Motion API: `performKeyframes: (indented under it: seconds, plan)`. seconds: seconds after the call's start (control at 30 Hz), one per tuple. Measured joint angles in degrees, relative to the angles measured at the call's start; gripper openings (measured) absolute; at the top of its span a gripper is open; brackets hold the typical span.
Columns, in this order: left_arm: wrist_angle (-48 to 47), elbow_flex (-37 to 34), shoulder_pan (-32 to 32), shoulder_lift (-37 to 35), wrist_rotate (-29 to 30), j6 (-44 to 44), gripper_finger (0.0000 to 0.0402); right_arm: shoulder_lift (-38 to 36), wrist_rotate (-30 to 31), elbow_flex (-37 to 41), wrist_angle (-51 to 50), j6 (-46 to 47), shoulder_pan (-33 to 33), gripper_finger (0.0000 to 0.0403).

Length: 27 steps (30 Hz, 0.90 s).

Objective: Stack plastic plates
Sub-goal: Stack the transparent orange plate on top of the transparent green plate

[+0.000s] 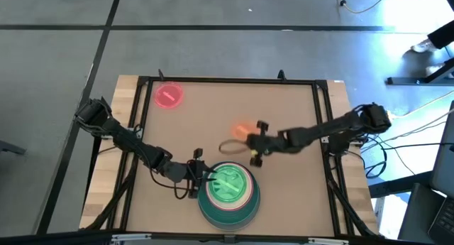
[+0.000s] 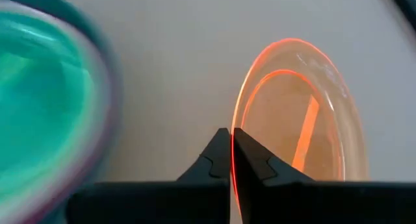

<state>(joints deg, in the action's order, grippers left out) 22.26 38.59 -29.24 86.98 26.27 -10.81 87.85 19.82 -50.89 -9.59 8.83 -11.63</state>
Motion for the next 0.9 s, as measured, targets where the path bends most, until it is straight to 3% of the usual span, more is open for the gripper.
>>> performKeyframes:
  seconds: [0.23, 0.4, 0.6, 0.9]
  plan:
    - [0.32, 0.00, -1.38, 0.00, 0.07, -1.56, 0.0113, 0.00, 0.65, -0.02, 10.34, 0.96, -13.78, 0.0001]
    - [0.53, 0.13, -3.26, -3.11, 0.51, -4.02, 0.0113, 0.88, 0.93, -0.05, 19.07, -1.89, -19.61, 0.0001]
    - [-3.85, 0.11, -6.45, -9.32, 3.44, -5.23, 0.0113, 4.86, -0.48, -0.11, 25.94, -3.28, -21.85, 0.0001]
    - [-11.21, 0.10, -7.43, -14.73, 9.31, -5.11, 0.0113, 9.89, -1.45, -0.09, 26.75, -3.01, -21.71, 0.0001]
